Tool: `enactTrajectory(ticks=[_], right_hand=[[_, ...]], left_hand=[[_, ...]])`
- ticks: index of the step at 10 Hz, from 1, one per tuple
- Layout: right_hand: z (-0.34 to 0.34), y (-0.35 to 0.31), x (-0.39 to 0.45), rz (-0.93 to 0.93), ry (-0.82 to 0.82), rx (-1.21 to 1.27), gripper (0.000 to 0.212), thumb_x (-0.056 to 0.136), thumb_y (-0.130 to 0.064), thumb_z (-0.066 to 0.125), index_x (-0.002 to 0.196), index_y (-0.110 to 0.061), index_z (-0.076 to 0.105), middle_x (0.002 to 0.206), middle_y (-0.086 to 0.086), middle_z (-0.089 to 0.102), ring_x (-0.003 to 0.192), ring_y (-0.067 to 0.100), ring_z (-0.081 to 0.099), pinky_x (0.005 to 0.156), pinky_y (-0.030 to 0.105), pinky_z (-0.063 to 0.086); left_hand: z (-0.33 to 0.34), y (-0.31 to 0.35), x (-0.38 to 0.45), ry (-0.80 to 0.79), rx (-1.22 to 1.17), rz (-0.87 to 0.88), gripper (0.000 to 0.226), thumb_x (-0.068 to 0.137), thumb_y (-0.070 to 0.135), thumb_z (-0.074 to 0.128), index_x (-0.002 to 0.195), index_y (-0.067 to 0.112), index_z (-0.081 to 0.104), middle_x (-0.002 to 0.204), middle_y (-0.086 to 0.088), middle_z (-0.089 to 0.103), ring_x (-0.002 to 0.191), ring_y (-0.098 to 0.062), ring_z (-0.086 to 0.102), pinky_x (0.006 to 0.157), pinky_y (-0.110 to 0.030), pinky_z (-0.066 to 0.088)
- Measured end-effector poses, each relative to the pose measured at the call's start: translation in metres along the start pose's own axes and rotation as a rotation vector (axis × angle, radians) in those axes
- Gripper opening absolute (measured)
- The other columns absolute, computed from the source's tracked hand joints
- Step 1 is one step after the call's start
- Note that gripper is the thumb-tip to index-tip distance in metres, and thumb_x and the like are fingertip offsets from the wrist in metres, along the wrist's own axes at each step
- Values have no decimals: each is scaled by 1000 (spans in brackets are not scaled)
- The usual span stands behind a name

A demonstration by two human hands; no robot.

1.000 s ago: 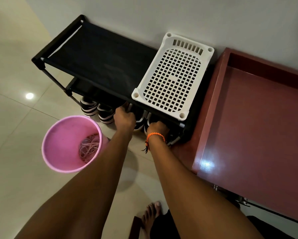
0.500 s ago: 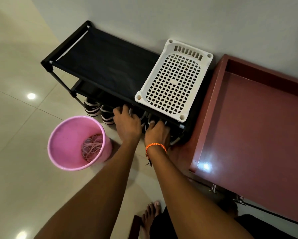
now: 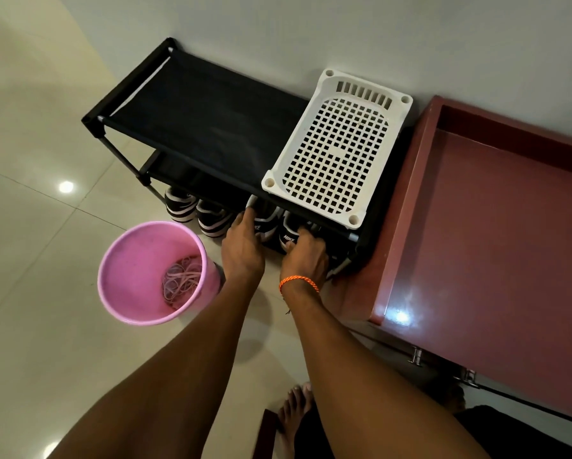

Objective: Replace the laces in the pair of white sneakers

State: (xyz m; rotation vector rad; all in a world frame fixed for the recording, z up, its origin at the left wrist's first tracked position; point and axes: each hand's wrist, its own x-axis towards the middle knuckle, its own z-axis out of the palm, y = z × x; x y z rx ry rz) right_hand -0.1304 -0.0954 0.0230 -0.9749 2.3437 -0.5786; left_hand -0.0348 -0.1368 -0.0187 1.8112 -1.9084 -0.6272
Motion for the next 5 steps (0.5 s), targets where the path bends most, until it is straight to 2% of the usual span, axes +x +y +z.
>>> enactTrajectory(ticks=[1,2,3,4,5], right_hand=[[0,-3,-3,2,-17,-29,39,103,-6,54,137,-21,64,120,18,65,111,40,68,87,38,53],[-8,-6,-7,-33,-50,-115,47,100,-7,54,144,-23,55,126,19,66,116,41,66,90,41,55],[-26,-16,-15,-57,-133,-144,42,98,-22,66,137,-15,53,126,19,68,118,41,67,90,43,55],[-54,-31,-29,-118,-161,-127,33,100,-24,62,130,-10,57,124,20,67,118,42,65,90,44,54],[-79,-49,-37,-250,-49,-2,23,101,-28,57,110,-9,67,110,17,70,106,39,67,83,42,52]], left_hand=[[2,0,1,-6,-43,-51,62,88,-3,67,142,19,46,123,-12,68,107,-36,64,71,-38,41],[0,8,-4,-10,-222,-154,59,88,4,66,136,26,42,121,-7,69,102,-29,68,77,-40,50],[-9,25,-14,57,-249,-292,48,91,8,61,134,23,46,127,-6,65,108,-27,65,82,-38,46],[-24,42,-24,163,-276,-411,34,92,9,59,125,17,53,124,-6,63,102,-22,62,77,-35,41],[-40,58,-27,209,-371,-378,27,93,20,61,120,21,57,115,-3,68,98,-22,65,74,-39,48]])
